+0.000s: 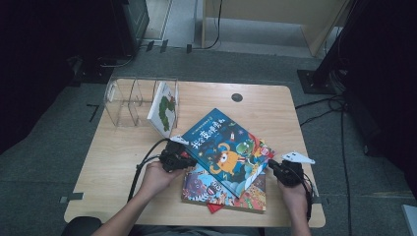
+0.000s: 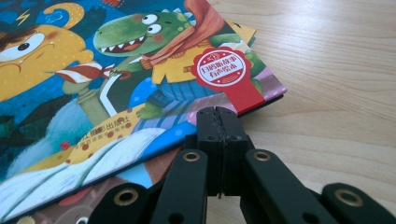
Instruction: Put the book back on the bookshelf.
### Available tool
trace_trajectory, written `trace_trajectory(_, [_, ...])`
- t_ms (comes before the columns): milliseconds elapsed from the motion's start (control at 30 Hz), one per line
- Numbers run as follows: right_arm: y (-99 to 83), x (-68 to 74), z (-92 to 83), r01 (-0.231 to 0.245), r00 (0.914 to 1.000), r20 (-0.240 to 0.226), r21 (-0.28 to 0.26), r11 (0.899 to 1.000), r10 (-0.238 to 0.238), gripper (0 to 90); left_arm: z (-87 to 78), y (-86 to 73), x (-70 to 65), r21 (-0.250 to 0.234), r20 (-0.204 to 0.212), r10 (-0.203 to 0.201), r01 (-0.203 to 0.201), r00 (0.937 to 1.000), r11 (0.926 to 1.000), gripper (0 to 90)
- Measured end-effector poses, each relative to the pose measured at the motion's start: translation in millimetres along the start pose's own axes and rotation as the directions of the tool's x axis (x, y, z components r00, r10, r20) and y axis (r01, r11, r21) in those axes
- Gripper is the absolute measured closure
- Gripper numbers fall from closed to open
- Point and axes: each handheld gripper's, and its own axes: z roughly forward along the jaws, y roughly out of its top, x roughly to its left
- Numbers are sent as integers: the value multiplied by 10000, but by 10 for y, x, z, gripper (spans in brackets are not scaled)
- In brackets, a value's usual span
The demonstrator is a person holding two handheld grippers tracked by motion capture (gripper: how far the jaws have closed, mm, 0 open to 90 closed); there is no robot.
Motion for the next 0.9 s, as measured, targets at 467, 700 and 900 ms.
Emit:
trace_trajectory(467, [109, -83, 126, 68, 9998, -185, -93, 9999, -70, 895, -295, -129, 355, -481, -861, -913, 874, 9921, 9950, 863])
trace_trajectory(700, [191, -107, 209, 103, 9997, -215, -48, 9999, -104, 895, -411, -209, 483, -664, -1162, -1275, 1204, 9850, 9905, 859])
trace_trajectory(900, [299, -140, 307, 237, 9994, -250, 76, 9997, -235, 898, -485, -247, 600, -783, -1324, -1602, 1508, 9782, 9855, 853])
